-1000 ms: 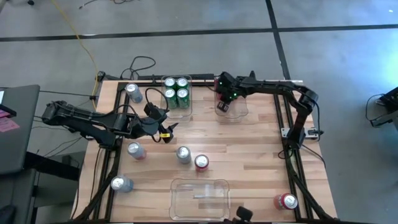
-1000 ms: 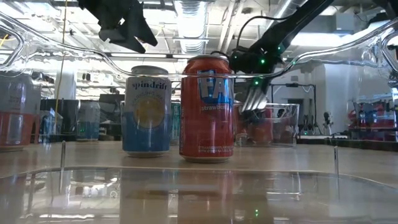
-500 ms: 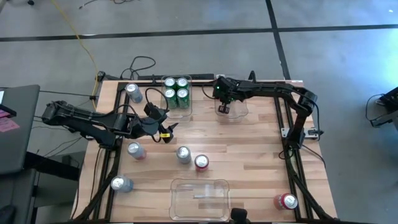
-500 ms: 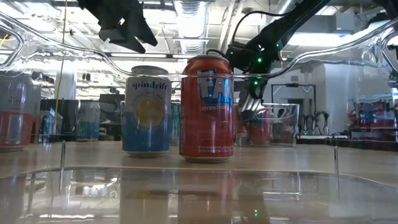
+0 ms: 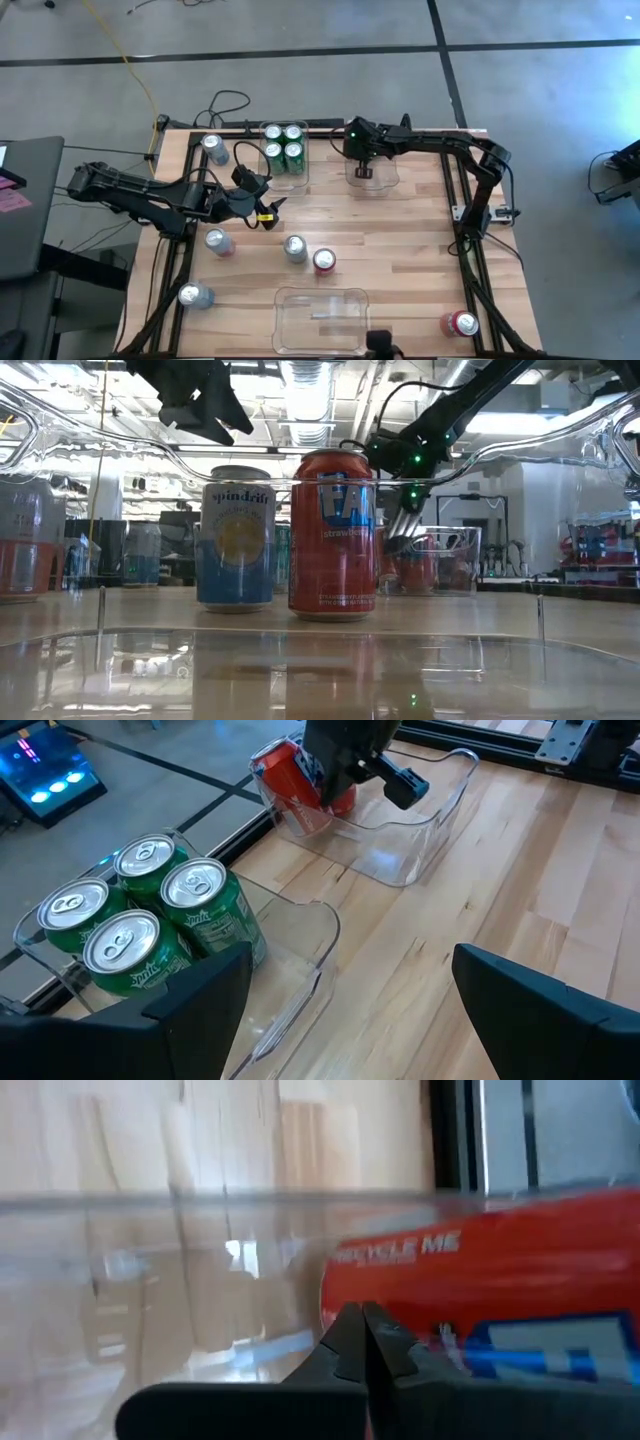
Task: Sort soda cans
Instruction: Adjust the red soda can in the top right transparent bin
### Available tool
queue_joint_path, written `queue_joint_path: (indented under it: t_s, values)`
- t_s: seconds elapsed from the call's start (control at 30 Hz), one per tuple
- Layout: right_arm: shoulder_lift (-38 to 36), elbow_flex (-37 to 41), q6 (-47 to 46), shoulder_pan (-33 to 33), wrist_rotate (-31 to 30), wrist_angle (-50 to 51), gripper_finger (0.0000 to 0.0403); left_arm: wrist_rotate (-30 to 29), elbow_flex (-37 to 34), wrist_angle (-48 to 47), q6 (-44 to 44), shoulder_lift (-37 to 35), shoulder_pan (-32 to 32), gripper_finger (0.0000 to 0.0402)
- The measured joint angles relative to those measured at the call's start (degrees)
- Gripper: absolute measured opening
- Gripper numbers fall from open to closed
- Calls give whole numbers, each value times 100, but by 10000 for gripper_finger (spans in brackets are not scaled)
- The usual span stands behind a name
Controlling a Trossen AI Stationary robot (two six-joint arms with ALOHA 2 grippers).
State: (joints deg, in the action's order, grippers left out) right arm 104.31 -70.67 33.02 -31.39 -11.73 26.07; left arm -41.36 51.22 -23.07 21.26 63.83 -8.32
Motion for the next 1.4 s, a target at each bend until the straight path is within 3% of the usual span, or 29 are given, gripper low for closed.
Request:
queue_joint_path:
  t_s: [0.4, 0.63, 0.9, 1.4]
  values:
    - [-622, 0, 2, 112, -19, -201, 3, 0, 2, -35, -15, 0, 0, 338]
    - [-1143, -9, -290, -335, -20, -967, 3, 0, 0, -25, -17, 0, 0, 338]
    - [-830, -4, -597, -875, 205, -1154, 1, 0, 1, -18, -14, 0, 1, 338]
    - [-741, -7, -739, -927, 590, -1412, 0, 0, 2, -9, -79, 0, 66, 338]
